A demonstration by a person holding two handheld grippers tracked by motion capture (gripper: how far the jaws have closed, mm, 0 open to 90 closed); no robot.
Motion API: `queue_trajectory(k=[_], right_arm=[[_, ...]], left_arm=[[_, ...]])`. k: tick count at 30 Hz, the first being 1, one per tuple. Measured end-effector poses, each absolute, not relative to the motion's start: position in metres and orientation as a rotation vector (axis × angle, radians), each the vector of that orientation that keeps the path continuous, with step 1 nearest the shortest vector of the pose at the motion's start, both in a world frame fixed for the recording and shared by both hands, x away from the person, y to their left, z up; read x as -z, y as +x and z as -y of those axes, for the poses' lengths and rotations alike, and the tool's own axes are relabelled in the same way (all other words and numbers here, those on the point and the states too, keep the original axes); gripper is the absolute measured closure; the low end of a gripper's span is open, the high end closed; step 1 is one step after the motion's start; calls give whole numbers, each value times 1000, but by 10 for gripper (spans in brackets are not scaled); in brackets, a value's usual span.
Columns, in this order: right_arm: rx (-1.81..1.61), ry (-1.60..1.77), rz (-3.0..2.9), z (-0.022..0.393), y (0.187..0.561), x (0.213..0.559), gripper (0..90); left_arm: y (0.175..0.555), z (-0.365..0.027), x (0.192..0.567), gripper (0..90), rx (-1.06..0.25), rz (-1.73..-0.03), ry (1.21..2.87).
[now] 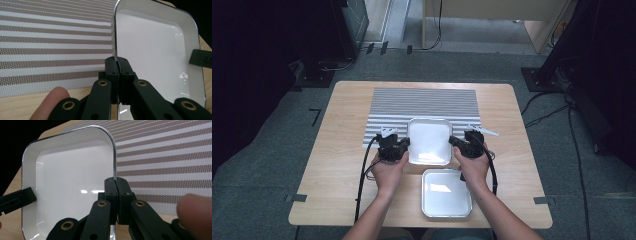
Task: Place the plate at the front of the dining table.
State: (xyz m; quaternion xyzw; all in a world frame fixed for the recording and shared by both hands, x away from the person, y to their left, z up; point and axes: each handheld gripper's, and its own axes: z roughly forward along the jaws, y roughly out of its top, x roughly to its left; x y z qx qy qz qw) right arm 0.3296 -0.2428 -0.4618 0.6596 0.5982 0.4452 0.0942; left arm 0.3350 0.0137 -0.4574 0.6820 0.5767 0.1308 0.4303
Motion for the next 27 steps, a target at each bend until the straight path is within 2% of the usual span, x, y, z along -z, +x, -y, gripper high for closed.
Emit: queue_trajectory(k=[27], right_arm=[[-1214, 1991, -1820, 216, 434, 467, 900]], left_arm=[[432, -31, 468, 900, -313, -1537, 1703]])
